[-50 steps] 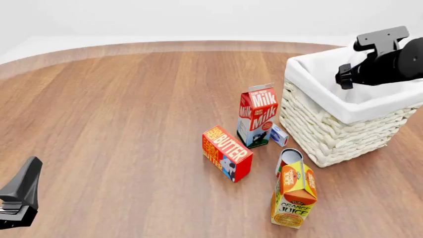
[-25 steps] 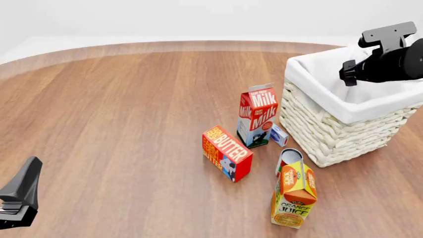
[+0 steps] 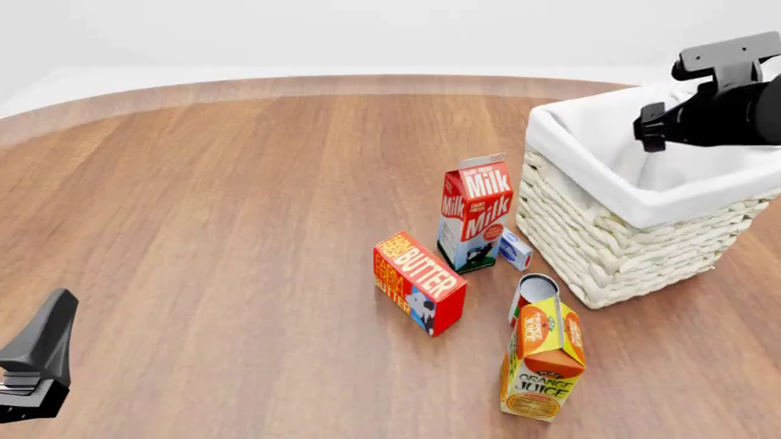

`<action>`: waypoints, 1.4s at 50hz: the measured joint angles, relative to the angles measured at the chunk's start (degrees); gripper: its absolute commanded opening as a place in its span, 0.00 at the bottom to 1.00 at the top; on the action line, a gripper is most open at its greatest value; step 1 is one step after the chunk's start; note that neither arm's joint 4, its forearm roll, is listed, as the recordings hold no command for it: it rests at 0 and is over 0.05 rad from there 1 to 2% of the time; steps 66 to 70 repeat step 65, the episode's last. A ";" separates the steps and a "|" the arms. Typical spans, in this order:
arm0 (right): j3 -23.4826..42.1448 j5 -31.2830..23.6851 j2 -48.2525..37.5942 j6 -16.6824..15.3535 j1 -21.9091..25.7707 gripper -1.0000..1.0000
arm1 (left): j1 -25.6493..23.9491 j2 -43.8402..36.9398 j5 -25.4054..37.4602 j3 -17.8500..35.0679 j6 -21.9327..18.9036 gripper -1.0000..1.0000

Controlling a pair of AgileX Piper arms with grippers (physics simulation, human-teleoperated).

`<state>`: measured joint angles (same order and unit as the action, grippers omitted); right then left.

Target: Pick up the alphabet soup, and put it in the basket.

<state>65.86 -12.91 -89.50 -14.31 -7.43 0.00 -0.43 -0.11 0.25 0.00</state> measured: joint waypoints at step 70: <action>-30.74 3.75 36.06 0.50 -2.48 1.00 | 0.00 0.00 0.00 0.00 0.00 1.00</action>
